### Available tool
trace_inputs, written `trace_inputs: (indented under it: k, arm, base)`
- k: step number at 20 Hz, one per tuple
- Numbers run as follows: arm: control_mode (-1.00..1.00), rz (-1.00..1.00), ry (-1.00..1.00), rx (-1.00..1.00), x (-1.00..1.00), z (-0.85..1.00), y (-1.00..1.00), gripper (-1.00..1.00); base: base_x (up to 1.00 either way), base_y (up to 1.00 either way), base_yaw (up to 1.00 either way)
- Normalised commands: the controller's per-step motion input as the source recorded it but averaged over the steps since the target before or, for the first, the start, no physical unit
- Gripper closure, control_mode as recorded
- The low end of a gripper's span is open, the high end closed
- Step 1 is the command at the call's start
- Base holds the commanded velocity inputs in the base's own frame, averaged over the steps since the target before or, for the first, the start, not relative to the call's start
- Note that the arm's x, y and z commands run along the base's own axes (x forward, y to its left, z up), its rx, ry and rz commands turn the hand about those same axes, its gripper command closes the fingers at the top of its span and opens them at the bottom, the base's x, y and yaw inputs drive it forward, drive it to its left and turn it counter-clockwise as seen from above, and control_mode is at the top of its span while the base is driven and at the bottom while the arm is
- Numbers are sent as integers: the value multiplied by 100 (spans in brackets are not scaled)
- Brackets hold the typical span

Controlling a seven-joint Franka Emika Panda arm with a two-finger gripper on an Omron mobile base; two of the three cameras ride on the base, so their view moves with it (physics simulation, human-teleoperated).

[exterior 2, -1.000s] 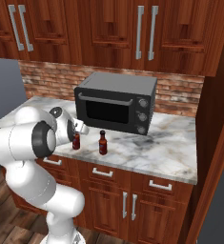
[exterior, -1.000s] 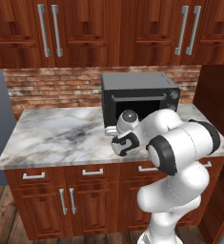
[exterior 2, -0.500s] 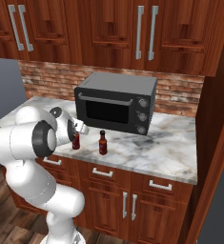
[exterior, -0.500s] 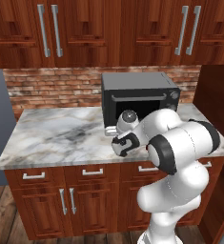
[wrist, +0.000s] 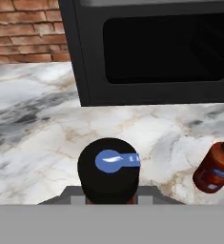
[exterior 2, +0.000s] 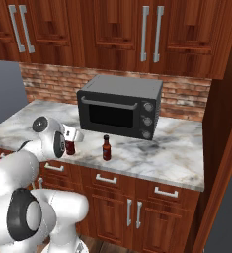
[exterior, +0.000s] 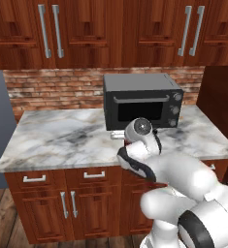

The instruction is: Place the condiment bottle and condiment bottle from the counter to the top shelf of the fridge. If the existing items in the fridge are on the top shelf, move them to other shelves.

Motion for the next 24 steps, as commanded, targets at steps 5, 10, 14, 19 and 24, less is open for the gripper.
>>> trace_inputs:
  k: [5,10,14,19,24]
  arm:
    - [-100,0,-3,0,-100,100,0,100]
    - [-100,0,-1,0,-100,100,-4,100]
    - [-100,0,-2,0,-100,100,-6,100]
    - [-100,-1,0,-4,-91,100,0,100]
    - [-100,0,-1,-7,-84,97,0,100]
  base:
    - [0,0,0]
    - [0,0,0]
    - [0,0,0]
    - [0,0,0]
    - [0,0,0]
